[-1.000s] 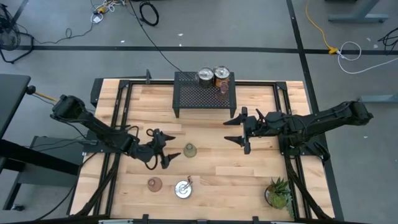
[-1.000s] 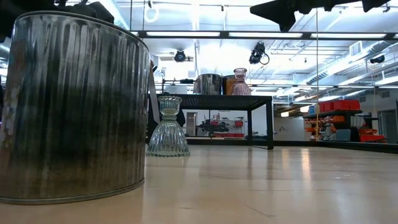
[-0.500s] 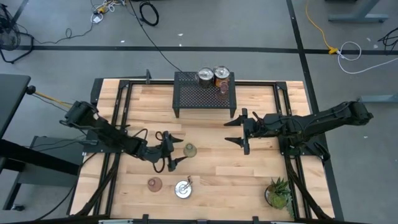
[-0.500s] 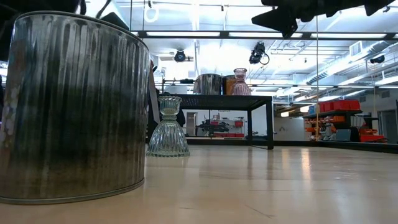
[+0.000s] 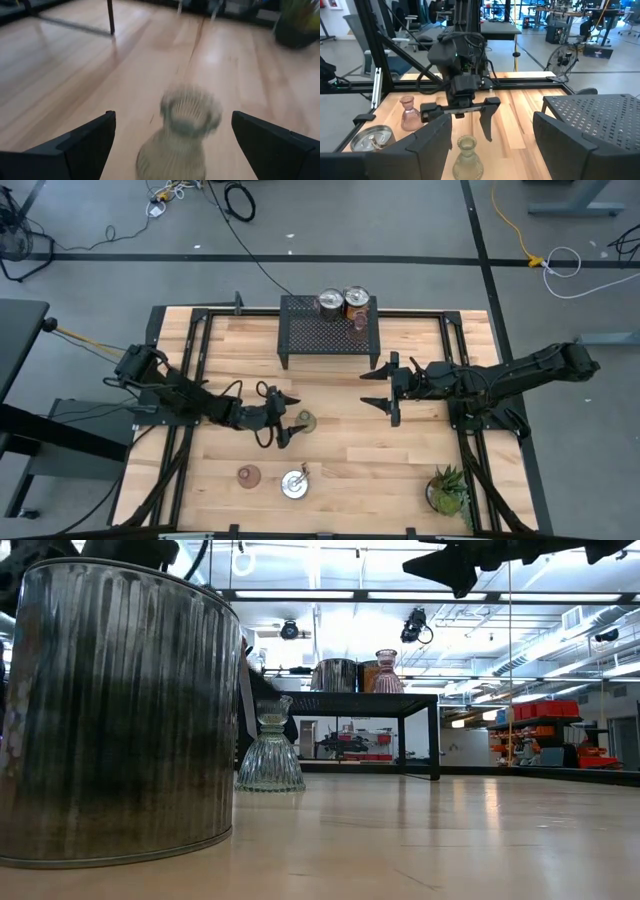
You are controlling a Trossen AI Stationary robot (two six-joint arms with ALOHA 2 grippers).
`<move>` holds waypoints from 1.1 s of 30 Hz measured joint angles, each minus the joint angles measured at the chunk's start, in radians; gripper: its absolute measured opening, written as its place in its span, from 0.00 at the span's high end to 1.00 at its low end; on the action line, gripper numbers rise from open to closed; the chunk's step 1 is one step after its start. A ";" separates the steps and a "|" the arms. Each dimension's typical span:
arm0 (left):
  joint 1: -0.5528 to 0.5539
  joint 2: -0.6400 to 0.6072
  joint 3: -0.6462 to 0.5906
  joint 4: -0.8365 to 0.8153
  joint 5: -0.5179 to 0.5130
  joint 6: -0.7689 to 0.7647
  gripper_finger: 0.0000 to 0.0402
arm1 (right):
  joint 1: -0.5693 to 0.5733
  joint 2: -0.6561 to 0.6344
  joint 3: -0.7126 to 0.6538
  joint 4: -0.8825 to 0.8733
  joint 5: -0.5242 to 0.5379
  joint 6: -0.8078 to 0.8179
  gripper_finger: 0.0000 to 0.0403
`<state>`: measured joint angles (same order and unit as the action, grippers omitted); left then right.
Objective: Pick & Place candle stick holders
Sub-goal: Put the green candle holder on the shelf aligned with the other candle holders
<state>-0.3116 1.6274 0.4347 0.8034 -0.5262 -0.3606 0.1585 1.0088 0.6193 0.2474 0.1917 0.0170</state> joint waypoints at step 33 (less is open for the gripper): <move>0.014 0.160 0.143 -0.083 0.034 0.124 0.35 | 0.000 0.000 -0.001 0.006 0.000 -0.001 0.31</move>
<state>-0.2974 1.7870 0.5781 0.7208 -0.4919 -0.2369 0.1585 1.0088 0.6186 0.2531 0.1917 0.0162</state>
